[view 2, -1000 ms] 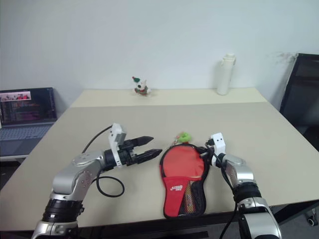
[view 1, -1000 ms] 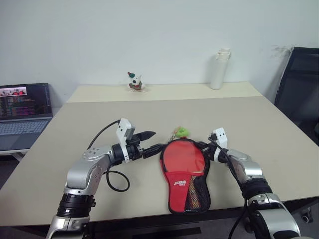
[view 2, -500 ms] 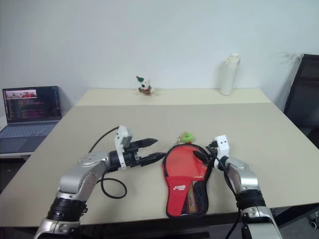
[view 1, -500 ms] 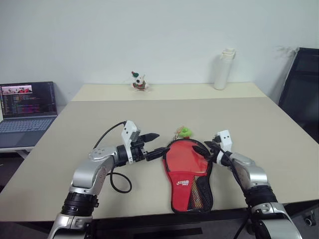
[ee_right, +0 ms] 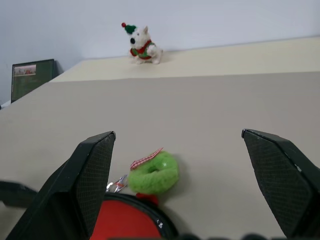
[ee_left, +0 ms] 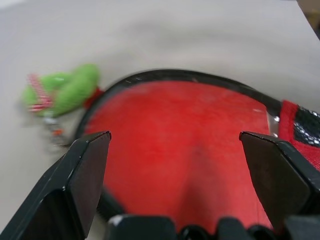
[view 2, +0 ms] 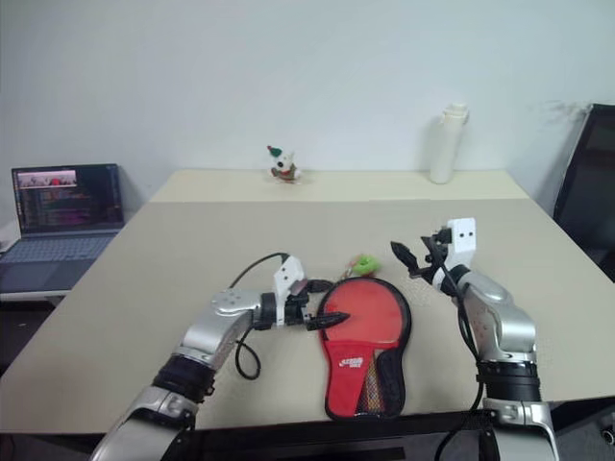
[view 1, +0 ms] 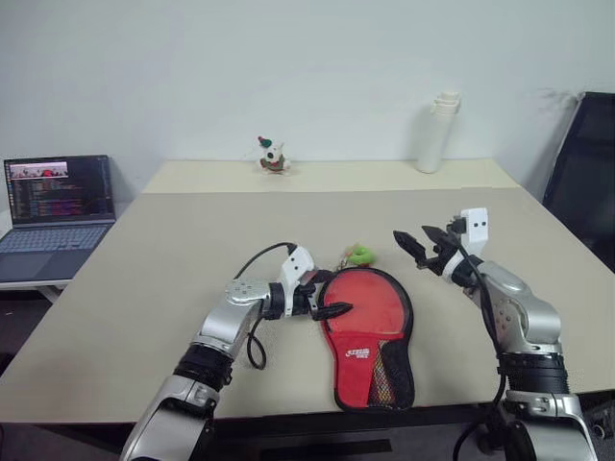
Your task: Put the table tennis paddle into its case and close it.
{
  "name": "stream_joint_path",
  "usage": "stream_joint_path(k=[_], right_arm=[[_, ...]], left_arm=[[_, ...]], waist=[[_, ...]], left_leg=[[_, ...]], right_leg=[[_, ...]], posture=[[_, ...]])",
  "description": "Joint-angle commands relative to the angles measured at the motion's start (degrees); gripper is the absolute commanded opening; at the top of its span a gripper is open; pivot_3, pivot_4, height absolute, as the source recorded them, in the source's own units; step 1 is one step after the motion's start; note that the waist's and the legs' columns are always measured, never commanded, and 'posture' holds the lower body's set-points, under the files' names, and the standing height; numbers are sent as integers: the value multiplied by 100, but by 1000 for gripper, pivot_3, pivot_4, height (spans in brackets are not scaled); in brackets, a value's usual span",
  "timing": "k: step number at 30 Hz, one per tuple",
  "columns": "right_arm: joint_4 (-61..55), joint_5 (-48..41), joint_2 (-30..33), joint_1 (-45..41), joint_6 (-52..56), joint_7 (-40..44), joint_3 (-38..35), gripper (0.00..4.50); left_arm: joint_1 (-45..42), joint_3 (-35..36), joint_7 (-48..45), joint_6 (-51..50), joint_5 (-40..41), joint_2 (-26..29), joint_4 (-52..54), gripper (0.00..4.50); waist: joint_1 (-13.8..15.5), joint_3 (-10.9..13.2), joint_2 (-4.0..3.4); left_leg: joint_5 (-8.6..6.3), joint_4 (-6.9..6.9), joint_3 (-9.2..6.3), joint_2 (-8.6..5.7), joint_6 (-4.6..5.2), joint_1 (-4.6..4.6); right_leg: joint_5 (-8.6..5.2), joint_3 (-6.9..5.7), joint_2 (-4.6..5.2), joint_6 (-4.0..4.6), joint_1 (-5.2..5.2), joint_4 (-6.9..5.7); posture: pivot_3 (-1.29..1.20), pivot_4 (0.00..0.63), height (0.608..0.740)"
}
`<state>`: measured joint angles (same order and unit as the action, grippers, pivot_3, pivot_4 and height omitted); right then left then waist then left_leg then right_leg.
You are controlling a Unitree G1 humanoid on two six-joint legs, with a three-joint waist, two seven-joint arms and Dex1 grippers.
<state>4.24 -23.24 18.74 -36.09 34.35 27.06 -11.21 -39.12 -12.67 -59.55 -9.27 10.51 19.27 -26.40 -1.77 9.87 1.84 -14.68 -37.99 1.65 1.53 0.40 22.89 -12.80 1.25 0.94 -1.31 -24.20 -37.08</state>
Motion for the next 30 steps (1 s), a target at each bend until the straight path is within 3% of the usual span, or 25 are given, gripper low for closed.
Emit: stream_joint_path(k=[1,8,17,26,30], right_arm=[[107,121,88,-402,44,-37,191,4462],[1945,426,-381,-1575,212,-510,412,4462],[5350,904,-858,-2861,-973,-856,326,4462],[6265,1129,-1150,-3146,-1390,-739,347,4462],[6291,1239,-1225,-3155,-1474,-679,369,3187]], left_arm=[[-125,-64,-98,324,-160,-89,-293,4500],[-47,-23,-130,574,-326,-166,-669,4500],[74,-5,-68,549,-341,-191,-525,4500],[194,-24,-3,521,-359,-164,-374,4500],[181,-45,15,570,-388,-179,-445,4500]], waist=[[-13,0,0],[-7,0,-1],[-7,0,-1],[-10,0,-3],[-9,0,-3]], left_leg=[[0,0,0,1,0,-1],[1,-1,1,9,1,-4],[0,2,3,-2,1,2],[0,2,-2,0,1,1],[1,2,-6,0,1,-1]], right_leg=[[0,0,-3,0,0,-2],[0,2,-12,1,1,-5],[1,-2,8,1,-1,-1],[1,-5,9,2,0,-7],[1,-8,8,2,0,-10]], posture=[[0,150,740],[0,150,740],[0,150,740],[0,150,740],[0,150,740]])
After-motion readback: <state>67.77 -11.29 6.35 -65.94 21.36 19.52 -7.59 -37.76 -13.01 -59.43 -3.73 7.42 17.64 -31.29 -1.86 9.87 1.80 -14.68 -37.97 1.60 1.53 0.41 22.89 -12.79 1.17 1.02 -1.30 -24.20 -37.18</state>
